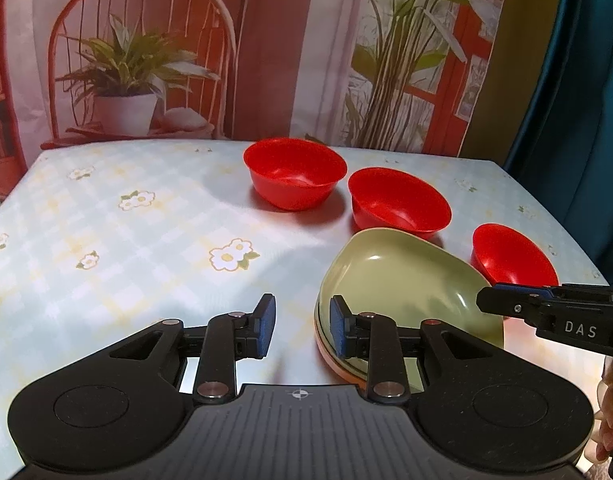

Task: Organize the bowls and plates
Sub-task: 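Move the right tool to the rim of the large red bowl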

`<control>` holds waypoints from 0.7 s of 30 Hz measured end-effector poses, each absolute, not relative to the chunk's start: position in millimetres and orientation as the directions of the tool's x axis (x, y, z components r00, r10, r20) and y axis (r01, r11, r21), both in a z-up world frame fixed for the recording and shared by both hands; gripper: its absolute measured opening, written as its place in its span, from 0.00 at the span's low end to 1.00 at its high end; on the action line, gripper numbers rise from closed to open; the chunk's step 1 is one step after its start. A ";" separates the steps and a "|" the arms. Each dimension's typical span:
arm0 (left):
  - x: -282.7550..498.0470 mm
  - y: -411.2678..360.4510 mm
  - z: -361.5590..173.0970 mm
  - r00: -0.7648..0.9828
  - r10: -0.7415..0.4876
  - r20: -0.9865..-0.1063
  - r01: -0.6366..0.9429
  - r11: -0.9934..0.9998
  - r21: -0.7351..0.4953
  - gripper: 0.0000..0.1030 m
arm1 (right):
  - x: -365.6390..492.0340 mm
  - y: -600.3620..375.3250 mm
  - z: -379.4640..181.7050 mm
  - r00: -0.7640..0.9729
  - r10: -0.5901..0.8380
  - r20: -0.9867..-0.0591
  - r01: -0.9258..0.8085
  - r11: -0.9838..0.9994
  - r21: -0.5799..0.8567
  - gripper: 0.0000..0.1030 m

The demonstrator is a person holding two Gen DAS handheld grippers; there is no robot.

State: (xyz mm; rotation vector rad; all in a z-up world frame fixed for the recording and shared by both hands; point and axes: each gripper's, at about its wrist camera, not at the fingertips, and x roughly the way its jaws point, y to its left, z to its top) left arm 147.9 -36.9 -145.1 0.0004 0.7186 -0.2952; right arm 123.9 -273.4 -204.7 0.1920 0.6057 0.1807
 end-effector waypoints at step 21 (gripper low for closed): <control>136.3 -40.2 -134.4 0.721 -0.257 -0.643 0.255 0.962 -0.098 0.30 | 118.0 -288.6 -192.9 0.845 0.191 -0.499 -0.098 0.974 0.206 0.20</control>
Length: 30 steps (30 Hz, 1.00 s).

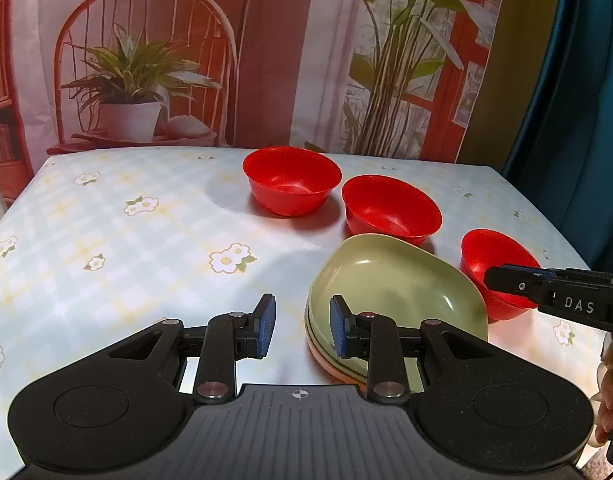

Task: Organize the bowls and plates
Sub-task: 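Move the right tool to the rim of the large red bowl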

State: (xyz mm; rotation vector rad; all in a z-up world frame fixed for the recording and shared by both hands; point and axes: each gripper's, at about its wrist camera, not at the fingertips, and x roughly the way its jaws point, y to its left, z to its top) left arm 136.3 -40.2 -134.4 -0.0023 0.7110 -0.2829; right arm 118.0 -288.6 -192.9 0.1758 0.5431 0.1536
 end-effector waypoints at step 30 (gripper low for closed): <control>183.8 -122.2 -71.9 0.710 -0.294 -0.640 0.312 0.946 -0.089 0.36 | 157.4 -358.3 -157.4 0.836 0.184 -0.517 -0.181 0.982 0.057 0.20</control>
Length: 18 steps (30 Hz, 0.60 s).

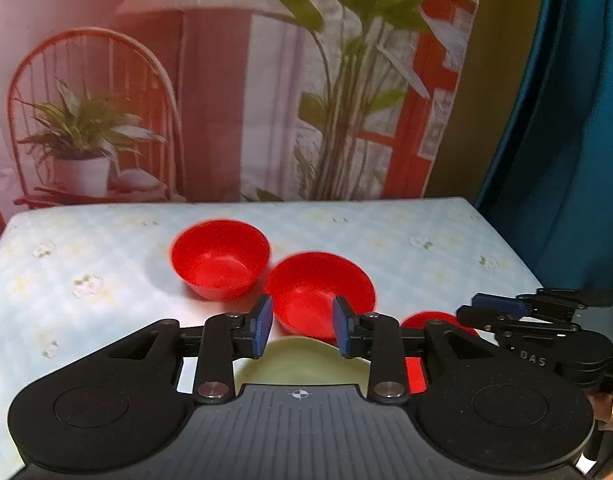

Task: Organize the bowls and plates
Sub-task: 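Move the right tool to the rim of the large red bowl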

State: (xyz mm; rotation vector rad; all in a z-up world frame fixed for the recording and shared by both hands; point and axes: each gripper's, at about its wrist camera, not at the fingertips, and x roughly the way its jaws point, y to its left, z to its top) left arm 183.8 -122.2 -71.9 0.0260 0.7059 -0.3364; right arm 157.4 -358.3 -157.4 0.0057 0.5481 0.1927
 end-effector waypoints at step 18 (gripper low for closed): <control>201.2 -195.6 -130.7 0.550 -0.418 -0.724 0.495 0.860 -0.120 0.37 | 149.0 -400.0 -195.4 0.789 0.211 -0.578 -0.132 0.976 0.175 0.26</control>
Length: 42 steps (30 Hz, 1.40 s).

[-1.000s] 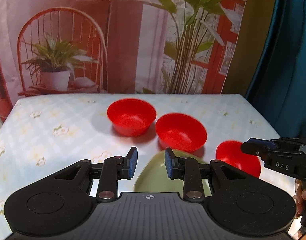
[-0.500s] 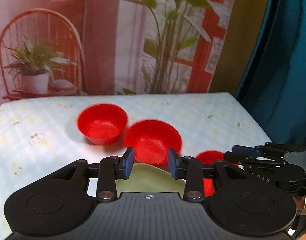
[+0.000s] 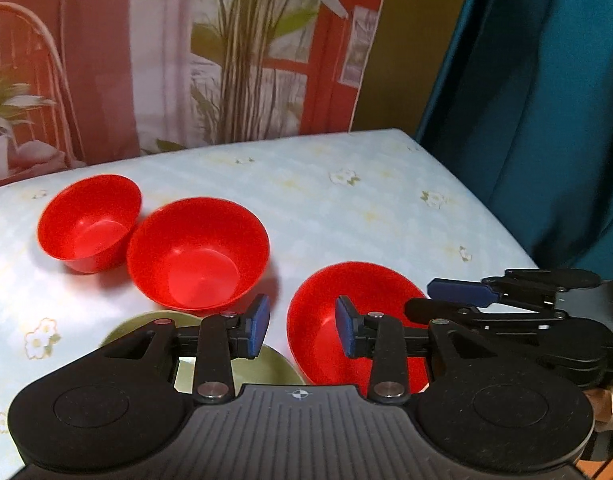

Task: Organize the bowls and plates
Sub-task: 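Move the right tool to the rim of the large red bowl, then close the right tool on the bowl rim and lift it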

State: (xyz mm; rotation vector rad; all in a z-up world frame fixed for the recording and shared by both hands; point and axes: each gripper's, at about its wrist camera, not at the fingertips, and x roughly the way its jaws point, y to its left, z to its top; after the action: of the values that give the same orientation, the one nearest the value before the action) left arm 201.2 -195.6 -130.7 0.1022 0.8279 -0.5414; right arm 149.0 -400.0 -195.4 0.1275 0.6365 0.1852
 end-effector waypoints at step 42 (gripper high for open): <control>193.7 -170.1 -104.9 0.605 -0.490 -0.627 0.530 0.836 -0.143 0.30 | 134.4 -377.2 -160.0 0.790 0.243 -0.563 -0.117 0.961 0.251 0.23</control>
State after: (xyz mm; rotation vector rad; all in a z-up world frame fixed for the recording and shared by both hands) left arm 193.7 -170.1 -104.9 0.0594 0.7073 -0.5904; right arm 134.4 -377.2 -160.0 0.2076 0.6323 0.1955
